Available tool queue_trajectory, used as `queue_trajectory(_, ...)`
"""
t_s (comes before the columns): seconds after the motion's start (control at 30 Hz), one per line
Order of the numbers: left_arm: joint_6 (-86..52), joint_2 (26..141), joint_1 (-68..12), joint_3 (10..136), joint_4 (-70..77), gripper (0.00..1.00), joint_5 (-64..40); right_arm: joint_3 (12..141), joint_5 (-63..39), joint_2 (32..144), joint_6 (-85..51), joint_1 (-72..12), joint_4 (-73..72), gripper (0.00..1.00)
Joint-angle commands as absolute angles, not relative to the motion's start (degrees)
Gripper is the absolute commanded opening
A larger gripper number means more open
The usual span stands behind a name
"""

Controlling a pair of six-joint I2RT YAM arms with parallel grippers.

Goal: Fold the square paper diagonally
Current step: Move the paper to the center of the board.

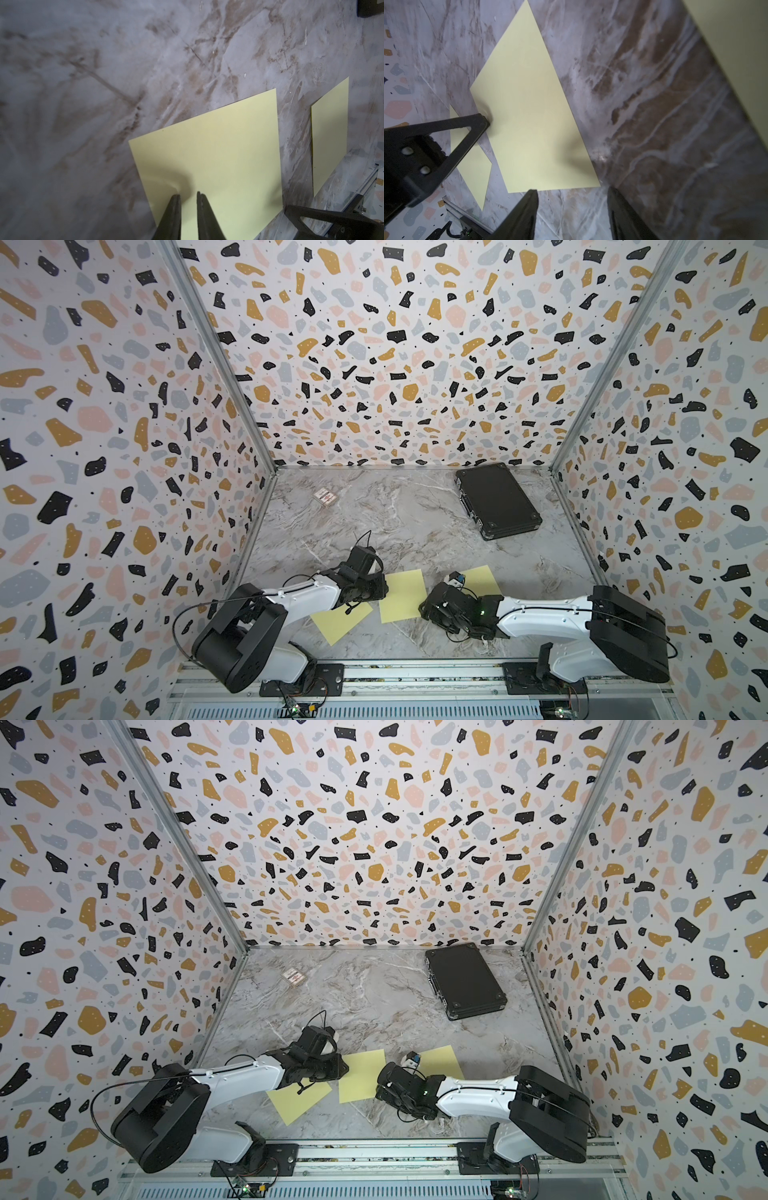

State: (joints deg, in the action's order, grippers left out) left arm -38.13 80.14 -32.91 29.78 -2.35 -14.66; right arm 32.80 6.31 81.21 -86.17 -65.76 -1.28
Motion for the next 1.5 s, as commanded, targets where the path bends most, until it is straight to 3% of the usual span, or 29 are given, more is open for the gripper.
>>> queue_trajectory(0.0, -37.5, 81.8, -33.4, 27.9, -3.7, 0.19, -12.8, 31.3, 7.9, 82.5, -87.3, -66.1, -2.4, 0.59)
queue_trajectory(0.73, -38.0, 83.3, -33.6, 26.5, -2.7, 0.17, -11.3, 26.7, 10.9, 90.4, -84.5, -64.8, -37.8, 0.62)
queue_trajectory(1.47, -37.9, 84.0, -33.6, 25.8, -2.5, 0.16, -8.8, 33.7, 12.0, 86.6, -80.7, -64.2, -25.6, 0.63)
